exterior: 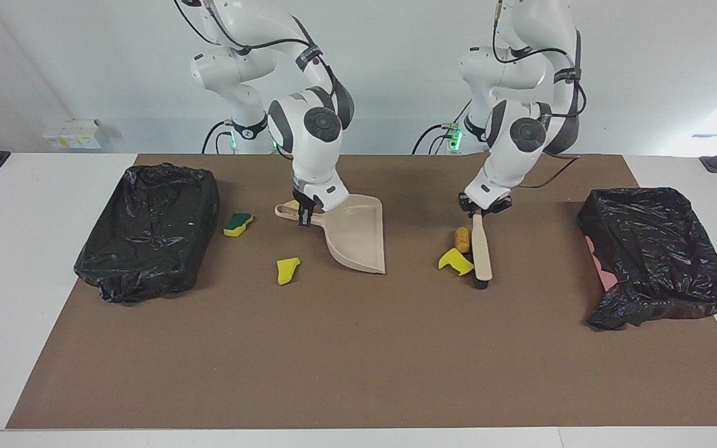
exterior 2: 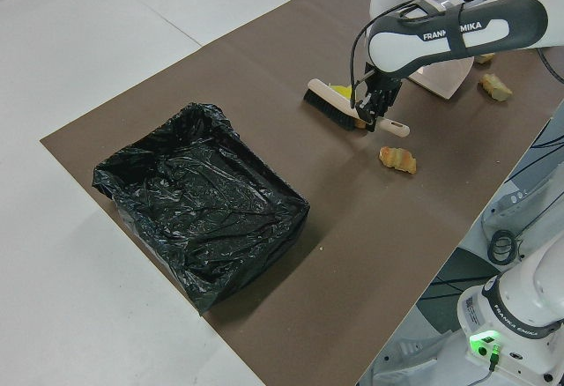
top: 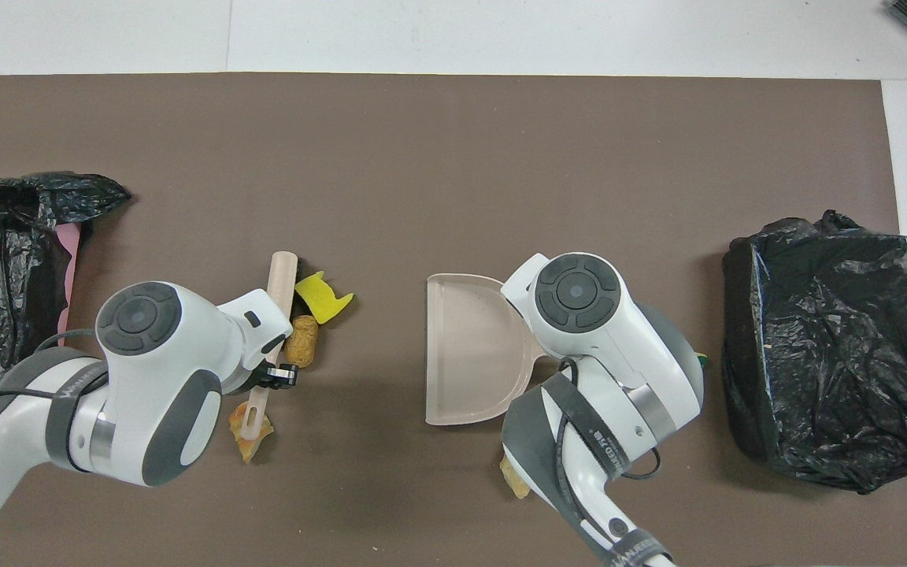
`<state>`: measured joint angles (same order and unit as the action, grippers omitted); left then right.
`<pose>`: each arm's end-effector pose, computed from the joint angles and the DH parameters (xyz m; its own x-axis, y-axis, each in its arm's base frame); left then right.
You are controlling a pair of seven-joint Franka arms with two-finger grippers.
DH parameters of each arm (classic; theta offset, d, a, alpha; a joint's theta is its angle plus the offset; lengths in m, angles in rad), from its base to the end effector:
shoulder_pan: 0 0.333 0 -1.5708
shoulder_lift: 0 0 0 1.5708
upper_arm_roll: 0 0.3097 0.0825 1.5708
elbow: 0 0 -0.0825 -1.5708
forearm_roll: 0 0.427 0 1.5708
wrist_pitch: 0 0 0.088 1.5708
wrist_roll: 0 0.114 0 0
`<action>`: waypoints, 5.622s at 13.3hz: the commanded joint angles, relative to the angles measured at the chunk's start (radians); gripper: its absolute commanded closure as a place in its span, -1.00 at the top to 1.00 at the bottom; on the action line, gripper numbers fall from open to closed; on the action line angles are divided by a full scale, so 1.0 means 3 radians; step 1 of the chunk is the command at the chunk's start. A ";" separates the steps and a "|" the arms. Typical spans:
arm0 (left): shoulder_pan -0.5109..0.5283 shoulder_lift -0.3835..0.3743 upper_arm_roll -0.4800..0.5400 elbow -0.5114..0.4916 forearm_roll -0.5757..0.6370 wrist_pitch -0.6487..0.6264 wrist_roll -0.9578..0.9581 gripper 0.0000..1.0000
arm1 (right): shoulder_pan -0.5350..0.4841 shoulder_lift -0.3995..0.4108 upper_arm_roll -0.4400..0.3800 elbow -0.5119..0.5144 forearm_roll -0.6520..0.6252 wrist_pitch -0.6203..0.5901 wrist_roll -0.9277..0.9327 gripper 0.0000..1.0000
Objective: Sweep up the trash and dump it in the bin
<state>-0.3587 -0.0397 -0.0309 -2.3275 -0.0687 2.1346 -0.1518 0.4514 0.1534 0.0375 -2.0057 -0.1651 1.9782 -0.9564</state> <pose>0.4759 -0.1990 0.3013 0.9678 -0.1948 -0.1594 -0.1931 -0.9808 0.0267 0.5321 0.2698 0.3309 0.0370 0.9763 -0.2131 0.9957 -0.0541 -0.0747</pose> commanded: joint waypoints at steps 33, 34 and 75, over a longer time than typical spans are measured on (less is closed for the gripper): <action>-0.0164 -0.1386 0.0062 -0.0994 0.0132 -0.1196 -0.2066 -1.00 | -0.0037 -0.0240 0.0013 -0.0432 -0.0048 0.0427 0.0105 -1.00; -0.0210 -0.1361 0.0057 -0.1097 0.0132 -0.1037 -0.2117 -1.00 | -0.0037 -0.0240 0.0013 -0.0432 -0.0048 0.0427 0.0120 -1.00; -0.1831 -0.0415 0.0006 -0.0581 -0.0778 0.0201 -0.2071 -1.00 | -0.1662 -0.0736 -0.0002 -0.0014 0.0335 -0.0043 -0.1504 -1.00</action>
<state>-0.8657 -0.1333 -0.0410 -2.4369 -0.2785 2.1129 -0.7627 0.0350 -0.0480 0.0256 -2.0657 -0.0974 2.0161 -1.3134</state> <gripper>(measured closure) 0.731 0.687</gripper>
